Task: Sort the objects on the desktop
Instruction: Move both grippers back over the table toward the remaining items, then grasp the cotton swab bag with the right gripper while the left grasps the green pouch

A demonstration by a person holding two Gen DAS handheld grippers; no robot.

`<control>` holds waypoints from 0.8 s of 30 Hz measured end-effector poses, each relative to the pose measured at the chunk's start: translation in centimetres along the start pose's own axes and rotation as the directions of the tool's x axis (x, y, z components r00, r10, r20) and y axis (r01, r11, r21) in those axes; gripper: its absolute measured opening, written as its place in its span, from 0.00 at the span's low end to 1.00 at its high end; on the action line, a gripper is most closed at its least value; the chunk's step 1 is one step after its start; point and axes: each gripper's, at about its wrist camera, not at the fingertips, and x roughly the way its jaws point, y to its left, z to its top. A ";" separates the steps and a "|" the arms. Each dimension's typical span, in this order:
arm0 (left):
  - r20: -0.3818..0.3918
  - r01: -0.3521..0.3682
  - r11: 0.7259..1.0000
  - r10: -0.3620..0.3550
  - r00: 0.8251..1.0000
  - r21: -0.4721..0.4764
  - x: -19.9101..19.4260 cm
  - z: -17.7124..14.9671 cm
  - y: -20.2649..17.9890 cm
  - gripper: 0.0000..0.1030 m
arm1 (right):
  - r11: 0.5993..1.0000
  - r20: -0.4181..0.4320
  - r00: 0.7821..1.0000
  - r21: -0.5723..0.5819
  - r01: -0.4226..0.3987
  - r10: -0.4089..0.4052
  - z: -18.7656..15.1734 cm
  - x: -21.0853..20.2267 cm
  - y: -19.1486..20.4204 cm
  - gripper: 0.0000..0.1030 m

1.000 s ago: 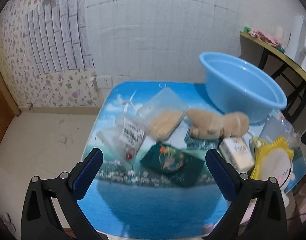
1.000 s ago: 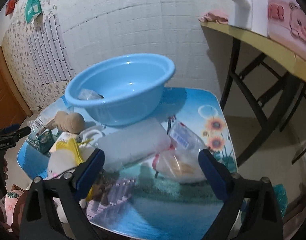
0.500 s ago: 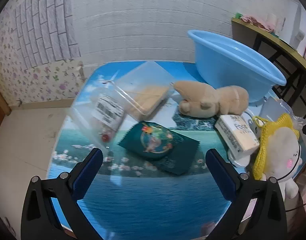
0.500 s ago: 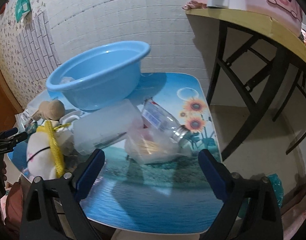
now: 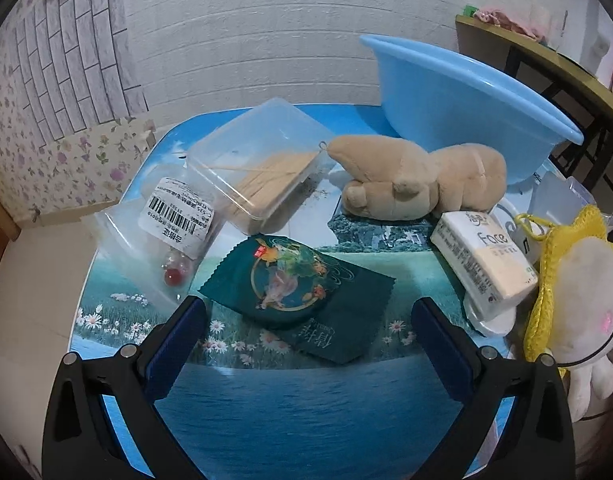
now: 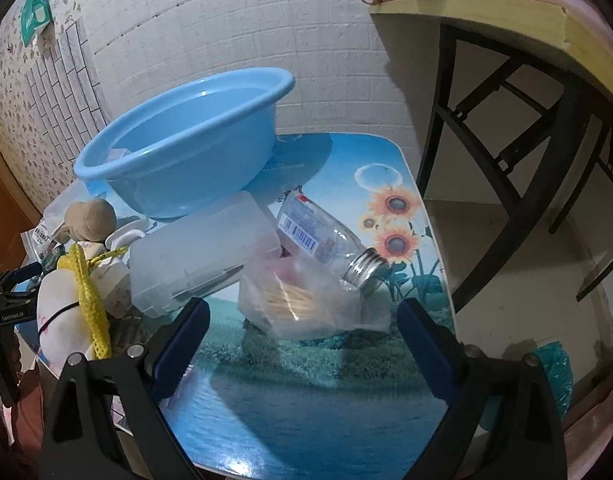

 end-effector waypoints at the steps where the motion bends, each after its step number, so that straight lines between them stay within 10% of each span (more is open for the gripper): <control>1: 0.001 0.002 1.000 -0.002 1.000 0.001 -0.1 0.0 0.0 0.97 | 1.000 -0.002 1.000 0.002 -0.003 0.003 0.0 0.1 0.0 0.93; 24: -0.027 -0.022 0.999 0.021 0.999 -0.034 -0.2 -0.3 0.6 1.00 | 0.996 -0.022 0.996 0.018 -0.088 0.088 -0.5 -0.3 0.6 0.41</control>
